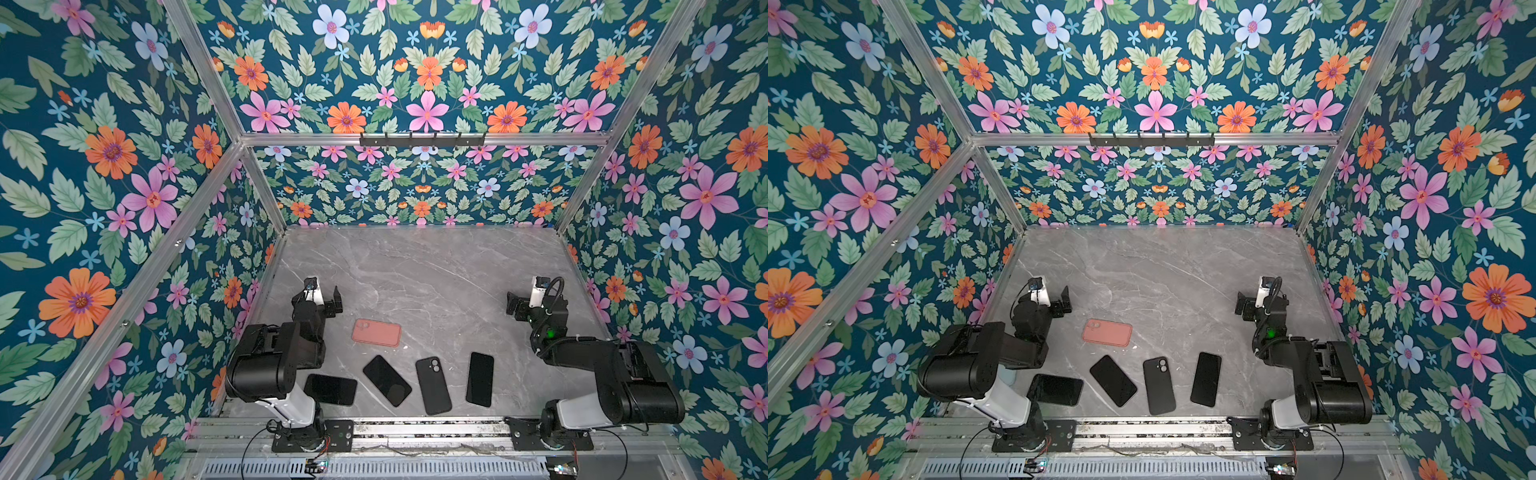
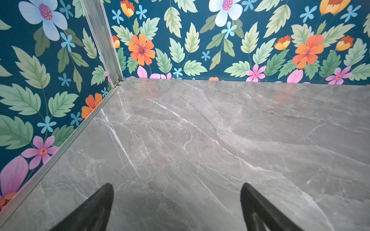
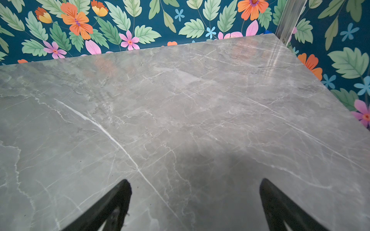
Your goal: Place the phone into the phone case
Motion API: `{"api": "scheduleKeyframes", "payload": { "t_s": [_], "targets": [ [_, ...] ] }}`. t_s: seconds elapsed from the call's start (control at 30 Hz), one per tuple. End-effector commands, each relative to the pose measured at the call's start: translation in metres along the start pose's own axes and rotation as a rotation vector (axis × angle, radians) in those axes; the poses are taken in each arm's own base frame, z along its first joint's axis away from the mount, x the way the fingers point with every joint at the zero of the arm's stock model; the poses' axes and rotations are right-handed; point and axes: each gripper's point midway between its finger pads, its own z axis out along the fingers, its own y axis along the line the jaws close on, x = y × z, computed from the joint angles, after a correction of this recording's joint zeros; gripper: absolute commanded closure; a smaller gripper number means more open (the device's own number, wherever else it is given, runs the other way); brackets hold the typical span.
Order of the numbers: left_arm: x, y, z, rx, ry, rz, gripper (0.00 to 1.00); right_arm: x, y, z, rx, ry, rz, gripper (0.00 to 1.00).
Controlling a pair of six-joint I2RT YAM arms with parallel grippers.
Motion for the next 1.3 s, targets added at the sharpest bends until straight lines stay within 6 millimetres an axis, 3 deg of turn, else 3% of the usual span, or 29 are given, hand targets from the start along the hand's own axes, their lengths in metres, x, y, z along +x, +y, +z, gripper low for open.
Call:
{"api": "scheduleKeyframes", "payload": {
  "t_s": [0.0,1.27],
  "targets": [
    [-0.0067,0.0005,0.0004,-0.002,-0.026,-0.004,0.00,-0.0086,0.0008,0.0000,-0.003,-0.030,-0.006,0.01],
    [-0.0061,0.0002,-0.0003,-0.004,-0.025,-0.004,0.00,-0.0091,0.0002,-0.0020,0.017,-0.043,-0.024,0.01]
  ]
}}
